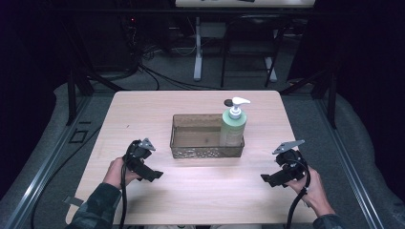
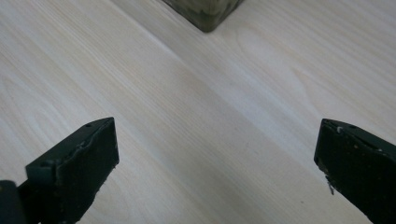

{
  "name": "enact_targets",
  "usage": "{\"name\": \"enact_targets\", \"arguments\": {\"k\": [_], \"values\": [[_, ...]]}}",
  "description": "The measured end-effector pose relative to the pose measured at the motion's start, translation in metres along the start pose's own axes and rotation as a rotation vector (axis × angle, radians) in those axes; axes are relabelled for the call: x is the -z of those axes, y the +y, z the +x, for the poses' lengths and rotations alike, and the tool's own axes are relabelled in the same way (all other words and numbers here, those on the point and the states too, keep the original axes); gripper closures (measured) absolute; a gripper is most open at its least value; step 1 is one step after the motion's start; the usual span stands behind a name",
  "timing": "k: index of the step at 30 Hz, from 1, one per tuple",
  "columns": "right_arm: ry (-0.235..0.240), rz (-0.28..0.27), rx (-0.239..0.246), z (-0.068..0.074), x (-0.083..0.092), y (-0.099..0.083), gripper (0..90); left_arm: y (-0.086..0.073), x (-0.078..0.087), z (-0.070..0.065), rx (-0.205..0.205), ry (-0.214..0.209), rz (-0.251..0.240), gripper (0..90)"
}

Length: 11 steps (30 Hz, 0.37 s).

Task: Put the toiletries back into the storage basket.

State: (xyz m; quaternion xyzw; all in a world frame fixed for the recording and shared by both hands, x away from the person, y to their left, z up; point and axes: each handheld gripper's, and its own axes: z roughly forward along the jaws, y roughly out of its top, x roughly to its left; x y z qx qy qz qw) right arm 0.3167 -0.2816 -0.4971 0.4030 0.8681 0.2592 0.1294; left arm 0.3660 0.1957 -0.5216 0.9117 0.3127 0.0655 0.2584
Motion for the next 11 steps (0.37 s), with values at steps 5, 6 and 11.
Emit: {"name": "enact_targets", "arguments": {"k": [5,6,11], "values": [[0.002,0.042,-0.021,0.000,-0.012,-0.015,0.0,0.000,-0.001,0.003,-0.004,-0.003,0.005,0.0],[0.003,0.045,-0.027,0.000,-0.013,-0.016,0.0,-0.001,-0.001,0.004,-0.003,-0.005,0.005,0.0],[-0.020,0.069,-0.014,-0.003,-0.019,-0.019,0.0,-0.001,-0.005,0.005,-0.003,-0.009,0.017,0.0]]}}
